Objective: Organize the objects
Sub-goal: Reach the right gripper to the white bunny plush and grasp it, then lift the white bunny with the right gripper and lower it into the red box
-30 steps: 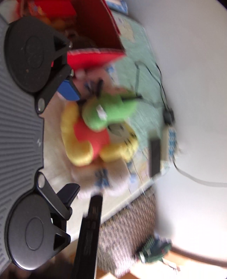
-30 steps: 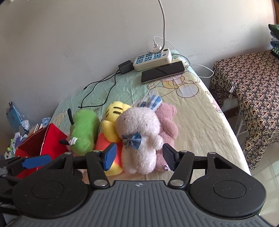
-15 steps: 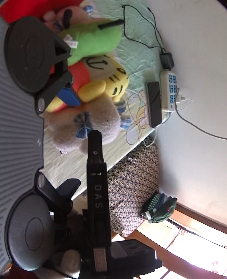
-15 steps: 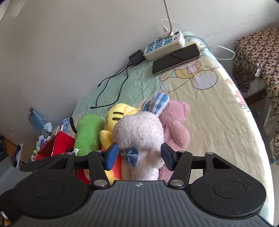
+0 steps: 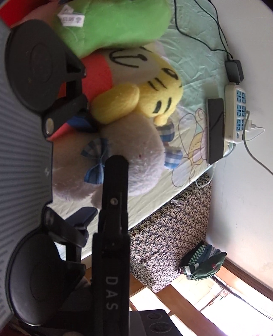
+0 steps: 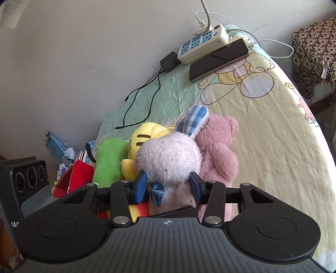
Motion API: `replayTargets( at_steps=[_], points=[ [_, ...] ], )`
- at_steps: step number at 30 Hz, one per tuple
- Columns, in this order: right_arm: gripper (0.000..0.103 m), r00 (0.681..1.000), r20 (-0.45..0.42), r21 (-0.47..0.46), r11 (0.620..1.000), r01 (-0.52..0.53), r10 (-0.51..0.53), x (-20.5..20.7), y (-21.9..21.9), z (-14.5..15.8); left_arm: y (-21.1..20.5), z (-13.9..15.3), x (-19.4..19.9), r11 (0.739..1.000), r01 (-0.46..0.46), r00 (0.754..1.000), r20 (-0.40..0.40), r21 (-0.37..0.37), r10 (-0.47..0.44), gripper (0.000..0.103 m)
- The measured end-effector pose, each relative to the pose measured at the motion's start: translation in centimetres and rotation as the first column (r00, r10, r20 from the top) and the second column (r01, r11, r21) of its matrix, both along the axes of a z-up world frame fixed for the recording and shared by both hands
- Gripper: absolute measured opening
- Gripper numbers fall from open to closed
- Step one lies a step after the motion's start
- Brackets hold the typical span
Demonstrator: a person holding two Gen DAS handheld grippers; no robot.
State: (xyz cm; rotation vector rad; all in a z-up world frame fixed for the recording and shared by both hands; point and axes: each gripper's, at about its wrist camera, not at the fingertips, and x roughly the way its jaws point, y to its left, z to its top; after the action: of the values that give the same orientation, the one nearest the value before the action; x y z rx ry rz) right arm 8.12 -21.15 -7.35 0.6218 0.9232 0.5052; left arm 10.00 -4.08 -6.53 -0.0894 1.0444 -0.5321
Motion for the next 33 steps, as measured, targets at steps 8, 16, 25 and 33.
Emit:
replayTargets(
  at_steps=[8,16,25,33],
  points=[
    [0.025,0.999,0.038,0.002,1.0,0.021,-0.021,-1.6,-0.4,1.6,0.1,1.9,-1.6,1.0,0.002,0.999,0.046,0.003,-0.002,0.067],
    [0.022,0.991,0.13,0.031,0.999,0.018,-0.022,-5.2,0.3,4.7,1.3,5.3,-5.3,0.999,-0.015,0.993,0.12,-0.033,0.019,0.066],
    [0.022,0.955,0.289,0.067,0.993,-0.097,0.074,-8.2,4.5,9.2,5.3,10.6,-10.9,0.992,-0.102,0.958,0.261,-0.076,0.119,0.066],
    [0.022,0.91,0.363,0.069,0.968,-0.24,0.2,-8.4,12.2,11.0,12.7,13.5,-15.2,0.967,-0.242,0.901,0.35,-0.083,0.255,0.066]
  ],
)
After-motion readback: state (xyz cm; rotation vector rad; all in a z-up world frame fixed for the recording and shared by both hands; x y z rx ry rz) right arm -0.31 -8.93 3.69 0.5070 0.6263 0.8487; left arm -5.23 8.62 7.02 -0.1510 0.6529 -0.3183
